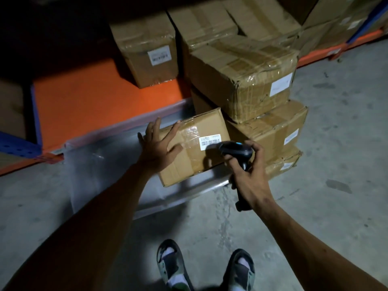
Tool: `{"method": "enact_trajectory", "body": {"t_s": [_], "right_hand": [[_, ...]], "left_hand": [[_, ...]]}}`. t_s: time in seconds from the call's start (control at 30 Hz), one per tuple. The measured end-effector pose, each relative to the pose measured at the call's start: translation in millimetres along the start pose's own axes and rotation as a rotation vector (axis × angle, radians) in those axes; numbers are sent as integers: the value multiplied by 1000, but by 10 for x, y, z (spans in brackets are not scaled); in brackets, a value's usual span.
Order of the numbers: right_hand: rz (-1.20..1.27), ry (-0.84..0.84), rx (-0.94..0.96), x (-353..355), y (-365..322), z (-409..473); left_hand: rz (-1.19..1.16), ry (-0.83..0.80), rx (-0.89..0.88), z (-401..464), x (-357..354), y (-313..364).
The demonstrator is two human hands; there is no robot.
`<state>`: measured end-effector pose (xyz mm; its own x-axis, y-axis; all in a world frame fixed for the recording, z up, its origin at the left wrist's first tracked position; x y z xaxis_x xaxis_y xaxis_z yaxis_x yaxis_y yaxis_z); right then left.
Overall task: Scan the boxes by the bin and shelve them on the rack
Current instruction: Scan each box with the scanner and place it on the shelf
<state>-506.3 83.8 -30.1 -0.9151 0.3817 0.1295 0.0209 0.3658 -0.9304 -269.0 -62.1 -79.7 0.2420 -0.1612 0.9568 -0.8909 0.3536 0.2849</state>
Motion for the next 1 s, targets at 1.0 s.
{"method": "enact_trajectory", "body": {"t_s": [1.0], "right_hand": [[-217,-8,117,-371,-248,265]], "left_hand": [[271,-114,-154,357,2,-276]]}}
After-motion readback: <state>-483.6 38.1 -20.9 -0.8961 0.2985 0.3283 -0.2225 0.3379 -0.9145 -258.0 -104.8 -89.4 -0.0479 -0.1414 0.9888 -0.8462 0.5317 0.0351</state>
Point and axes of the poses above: each hand's wrist, its own z-axis towards the middle knuckle, its own x-axis out of the back of the hand, y = z × x, the point moved 3 cm from there along z, towards the middle knuckle, and after that the axes turned 3 degrees about z, right-handed, at the moved point
